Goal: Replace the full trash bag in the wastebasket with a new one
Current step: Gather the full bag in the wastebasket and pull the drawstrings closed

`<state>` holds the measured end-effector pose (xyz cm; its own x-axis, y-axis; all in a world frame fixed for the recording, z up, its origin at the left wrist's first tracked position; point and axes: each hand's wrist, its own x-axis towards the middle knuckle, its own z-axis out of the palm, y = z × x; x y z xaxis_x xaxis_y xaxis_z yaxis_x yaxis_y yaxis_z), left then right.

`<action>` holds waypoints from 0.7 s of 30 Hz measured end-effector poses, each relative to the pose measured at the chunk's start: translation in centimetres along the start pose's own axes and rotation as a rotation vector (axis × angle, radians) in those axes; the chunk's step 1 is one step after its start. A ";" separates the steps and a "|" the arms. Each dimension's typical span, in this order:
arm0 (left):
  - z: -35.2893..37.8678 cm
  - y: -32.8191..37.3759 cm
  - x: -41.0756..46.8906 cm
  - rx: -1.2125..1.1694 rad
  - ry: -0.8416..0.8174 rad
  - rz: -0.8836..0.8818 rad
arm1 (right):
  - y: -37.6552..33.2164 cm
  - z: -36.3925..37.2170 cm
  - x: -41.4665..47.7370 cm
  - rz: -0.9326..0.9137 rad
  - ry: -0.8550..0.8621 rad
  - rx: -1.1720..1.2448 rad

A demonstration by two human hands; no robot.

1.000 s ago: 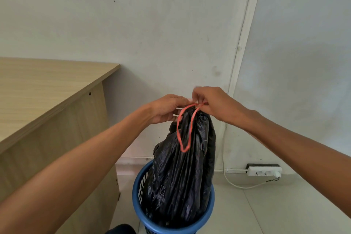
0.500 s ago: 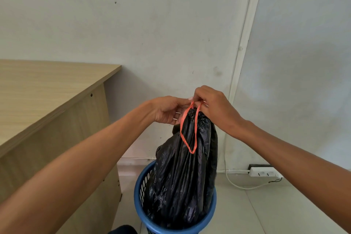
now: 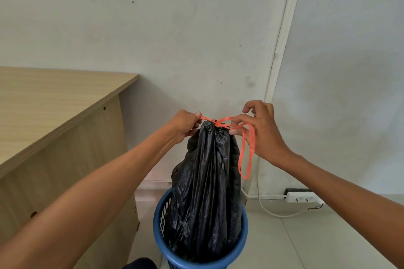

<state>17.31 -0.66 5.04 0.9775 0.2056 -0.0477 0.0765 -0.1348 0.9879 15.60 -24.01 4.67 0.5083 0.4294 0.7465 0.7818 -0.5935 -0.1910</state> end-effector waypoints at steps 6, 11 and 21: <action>-0.6 -0.2 -1.2 0.008 -0.196 0.204 | -0.1 -1.7 1.4 0.534 -0.127 0.631; 0.4 -0.3 -3.2 0.174 -0.535 0.215 | -0.5 -1.9 2.7 0.670 -0.121 0.989; 1.6 -2.6 -0.7 0.424 0.161 0.326 | -5.2 7.0 -7.1 0.850 -0.209 0.631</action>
<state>16.77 -2.01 2.28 0.9239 0.2293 0.3063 -0.1195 -0.5877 0.8002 10.48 -19.16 -4.08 0.9774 0.1849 0.1020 0.1580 -0.3201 -0.9341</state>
